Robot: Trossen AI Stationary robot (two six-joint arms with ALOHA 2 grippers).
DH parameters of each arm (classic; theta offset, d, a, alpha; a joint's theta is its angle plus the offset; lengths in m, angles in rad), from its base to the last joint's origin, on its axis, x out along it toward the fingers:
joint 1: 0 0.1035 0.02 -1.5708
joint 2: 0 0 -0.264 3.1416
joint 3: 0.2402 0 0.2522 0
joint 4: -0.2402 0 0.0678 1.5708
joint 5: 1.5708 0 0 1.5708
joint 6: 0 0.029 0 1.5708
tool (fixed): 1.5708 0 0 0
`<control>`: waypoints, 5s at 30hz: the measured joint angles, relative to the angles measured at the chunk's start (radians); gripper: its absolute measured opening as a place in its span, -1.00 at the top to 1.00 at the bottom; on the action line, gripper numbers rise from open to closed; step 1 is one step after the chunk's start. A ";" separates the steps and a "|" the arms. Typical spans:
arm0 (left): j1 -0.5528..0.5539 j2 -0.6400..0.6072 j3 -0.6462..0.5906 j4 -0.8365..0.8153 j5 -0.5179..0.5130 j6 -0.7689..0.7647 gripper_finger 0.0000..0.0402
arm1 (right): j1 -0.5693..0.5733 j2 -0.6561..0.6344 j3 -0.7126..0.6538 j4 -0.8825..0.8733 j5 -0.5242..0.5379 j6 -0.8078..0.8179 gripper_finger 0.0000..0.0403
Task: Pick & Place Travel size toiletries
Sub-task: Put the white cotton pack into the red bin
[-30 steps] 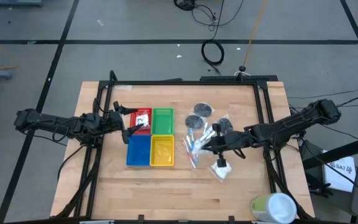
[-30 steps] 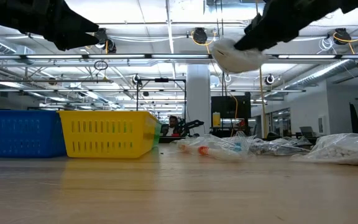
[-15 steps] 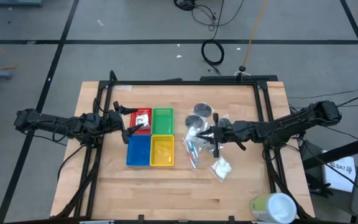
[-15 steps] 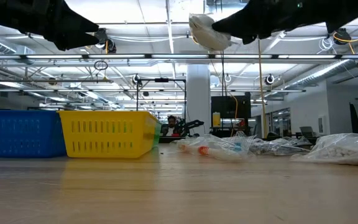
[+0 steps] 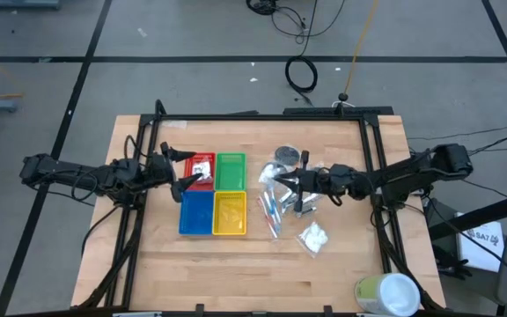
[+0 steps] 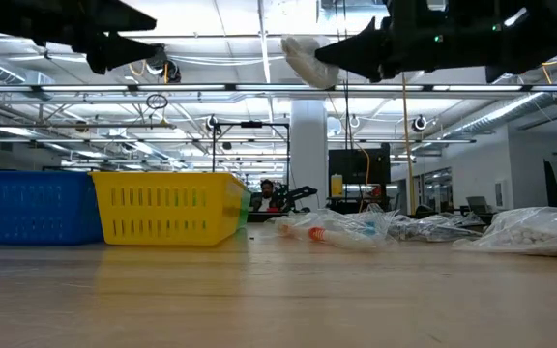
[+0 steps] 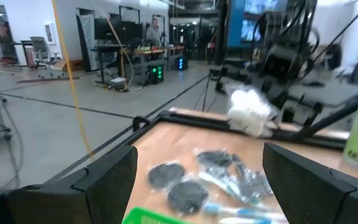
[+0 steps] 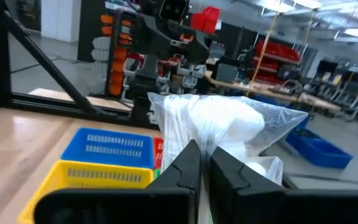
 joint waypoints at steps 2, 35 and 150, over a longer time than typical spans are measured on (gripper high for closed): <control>0.000 0.036 0.000 0.032 0.014 -0.021 -0.69 | -0.003 0.034 0.000 0.048 0.000 -0.027 0.97; 0.167 0.659 0.560 -0.194 0.436 -0.355 -0.69 | -0.007 0.154 0.060 0.133 0.000 -0.150 0.97; -0.020 0.785 0.413 -1.068 -0.314 -0.250 0.93 | -0.005 -0.330 0.059 -0.639 0.083 0.224 -0.66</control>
